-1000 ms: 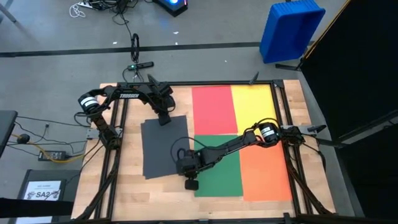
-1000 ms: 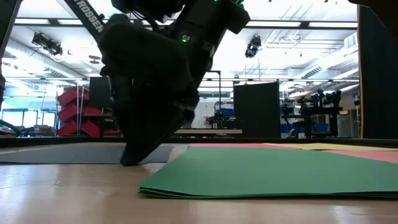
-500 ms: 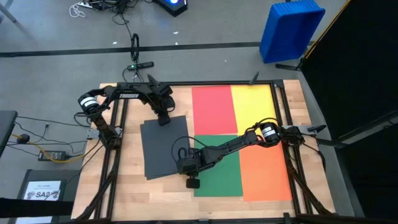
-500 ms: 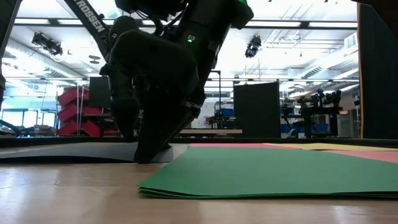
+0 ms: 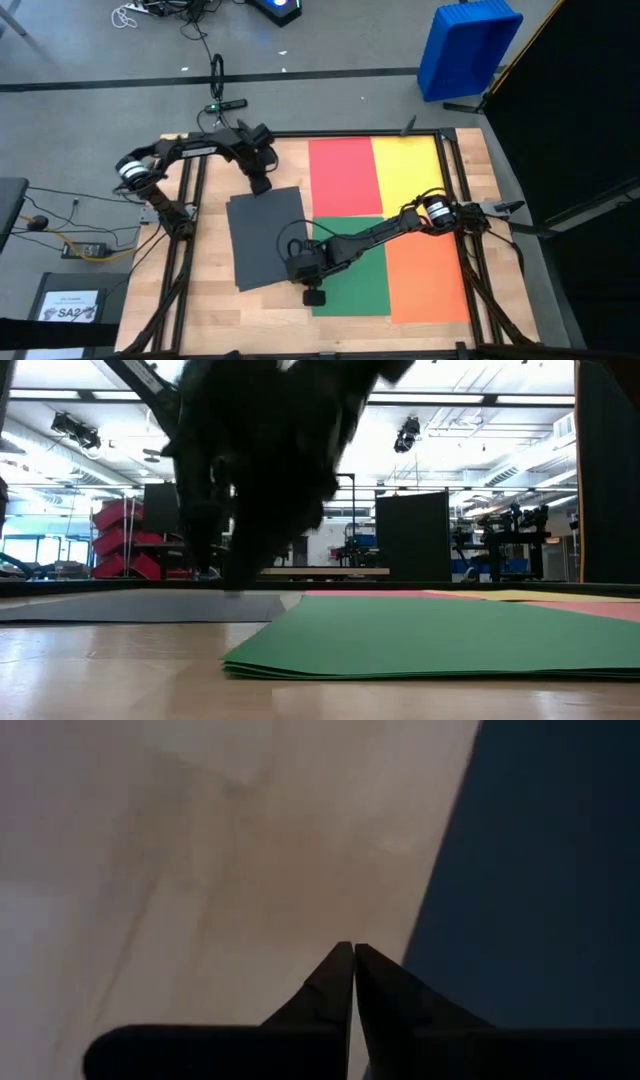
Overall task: Organize paper
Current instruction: Adjust the black colored papers
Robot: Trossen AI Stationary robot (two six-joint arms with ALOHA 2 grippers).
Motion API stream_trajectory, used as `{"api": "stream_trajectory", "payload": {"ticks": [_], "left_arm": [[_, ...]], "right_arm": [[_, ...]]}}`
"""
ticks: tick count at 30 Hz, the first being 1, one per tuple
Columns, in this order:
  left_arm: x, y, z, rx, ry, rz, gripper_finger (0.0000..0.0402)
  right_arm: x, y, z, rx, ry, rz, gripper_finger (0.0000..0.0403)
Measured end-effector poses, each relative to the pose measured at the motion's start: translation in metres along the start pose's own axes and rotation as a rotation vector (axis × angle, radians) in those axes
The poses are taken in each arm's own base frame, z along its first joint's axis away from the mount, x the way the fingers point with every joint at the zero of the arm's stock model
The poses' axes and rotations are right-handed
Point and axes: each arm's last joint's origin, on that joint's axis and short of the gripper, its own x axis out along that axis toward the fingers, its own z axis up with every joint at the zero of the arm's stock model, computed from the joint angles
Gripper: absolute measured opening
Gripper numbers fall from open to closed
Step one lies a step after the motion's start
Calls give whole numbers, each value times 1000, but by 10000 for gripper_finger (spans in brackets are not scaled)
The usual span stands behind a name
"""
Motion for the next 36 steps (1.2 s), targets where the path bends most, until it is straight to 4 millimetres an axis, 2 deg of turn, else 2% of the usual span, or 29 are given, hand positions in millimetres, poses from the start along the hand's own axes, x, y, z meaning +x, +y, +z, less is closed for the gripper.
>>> {"api": "stream_trajectory", "payload": {"ticks": [6, 10, 12, 17, 21, 25, 28, 36], "left_arm": [[-41, -13, -26, -143, -149, 36, 0], [-54, -32, -56, -302, -191, 52, 0], [-55, -43, -71, -384, -196, 67, 0], [-50, -61, -102, -557, -84, 148, 0], [-43, -67, -111, -625, 13, 178, 0], [-31, -70, -113, -642, 66, 189, 0], [-21, -71, -115, -650, 111, 178, 0], [1, -73, -129, -698, 224, 192, 0]], "right_arm": [[-42, -12, 18, -37, -105, -41, 0], [-64, -32, 27, -53, -146, -92, 0], [-66, -52, 28, -42, -130, -142, 0], [-59, -124, 24, 55, -71, -228, 0], [-59, -176, 13, 139, -12, -274, 0], [-60, -212, 7, 178, -24, -264, 0], [-57, -222, 5, 187, -58, -226, 0], [-44, -221, -4, 170, -75, -184, 0]]}}
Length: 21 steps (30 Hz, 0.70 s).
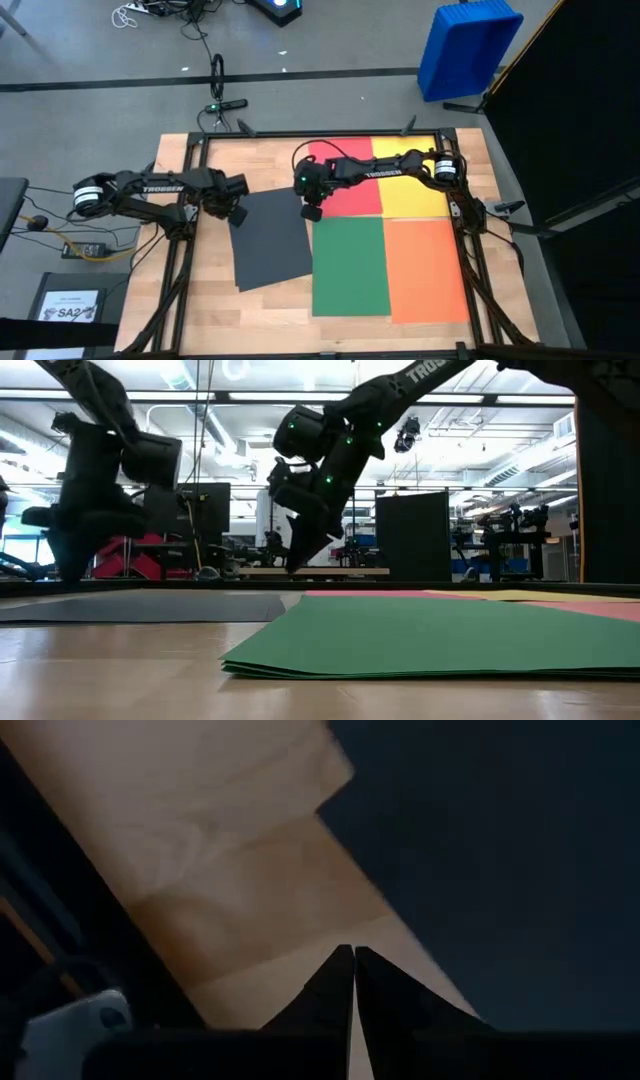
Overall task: Organize paper
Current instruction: Adjust the black colored papers
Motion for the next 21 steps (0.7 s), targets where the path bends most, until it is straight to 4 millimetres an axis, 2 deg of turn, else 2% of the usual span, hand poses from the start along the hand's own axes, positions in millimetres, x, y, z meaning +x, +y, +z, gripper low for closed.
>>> {"api": "stream_trajectory", "payload": {"ticks": [10, 15, 21], "left_arm": [[17, -2, 0, -19, 2, -32, 0], [19, -3, 0, -19, 15, -22, 0], [18, -4, 1, -15, 9, -26, 0]], "right_arm": [[9, -7, -3, 33, -47, 31, 0], [34, -9, -12, 59, 8, 69, 0], [46, -9, -11, 87, 39, 98, 0]]}}
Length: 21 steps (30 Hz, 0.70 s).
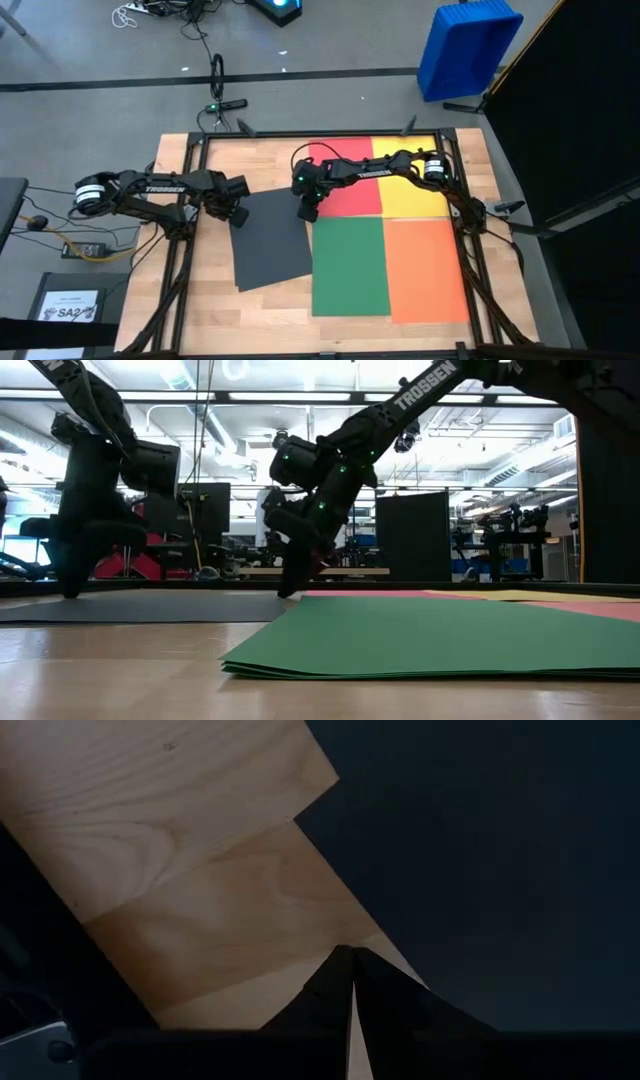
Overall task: Organize paper
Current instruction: Adjust the black colored papers
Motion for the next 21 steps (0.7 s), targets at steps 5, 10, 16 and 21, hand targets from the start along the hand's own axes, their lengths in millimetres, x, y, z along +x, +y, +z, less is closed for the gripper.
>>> {"api": "stream_trajectory", "payload": {"ticks": [5, 10, 16, 21], "left_arm": [[0, 0, 1, 7, -5, 7, 0], [0, -1, 2, 20, -13, 4, 0], [1, -1, 2, 25, -17, -3, 0], [0, -2, 3, 28, -18, -16, 0]], "right_arm": [[0, 0, 1, 0, 1, 2, 0], [1, 0, 0, 0, 5, 4, 0], [2, 0, 0, 5, 10, 8, 0], [2, 0, -1, 8, 12, 12, 0]]}}
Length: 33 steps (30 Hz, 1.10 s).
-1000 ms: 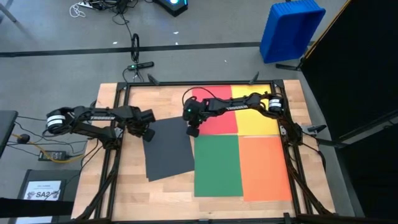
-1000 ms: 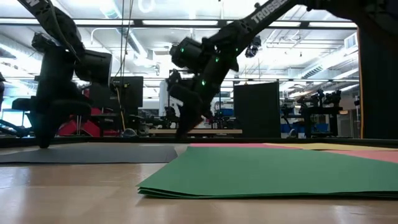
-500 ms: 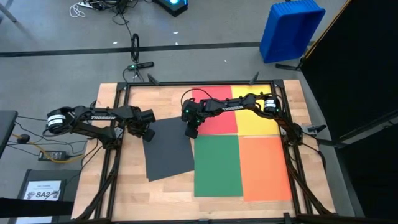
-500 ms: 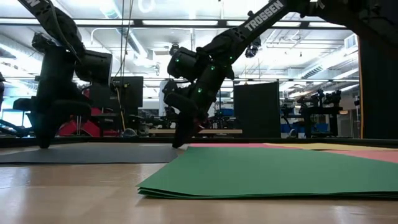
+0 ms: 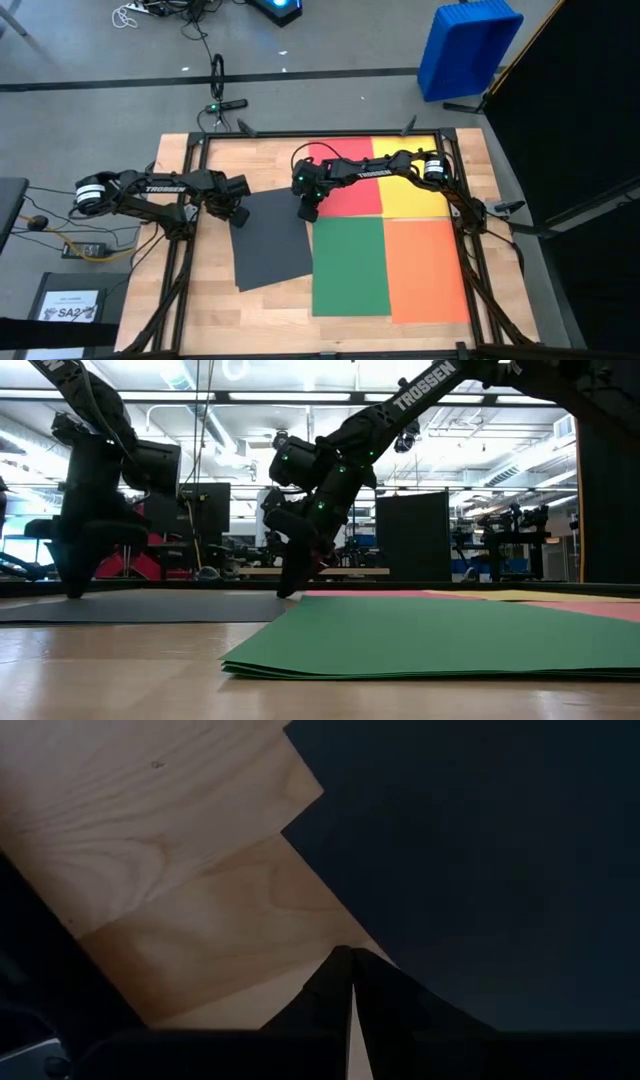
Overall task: Organize paper
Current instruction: Adjust the black colored papers
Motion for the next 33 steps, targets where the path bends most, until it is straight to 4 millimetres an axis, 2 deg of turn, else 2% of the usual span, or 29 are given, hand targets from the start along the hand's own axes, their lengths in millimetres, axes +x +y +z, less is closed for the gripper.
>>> {"api": "stream_trajectory", "payload": {"ticks": [21, 27, 33], "left_arm": [[-3, -4, 5, 58, -31, -36, 0], [-14, -19, 21, 77, -161, -152, 0], [-13, -17, 20, 96, -170, -129, 0]], "right_arm": [[0, 1, 2, 11, -16, 30, 0], [-3, 2, 7, 14, -21, 34, 0], [-3, 3, 7, 15, -12, 28, 0]]}}
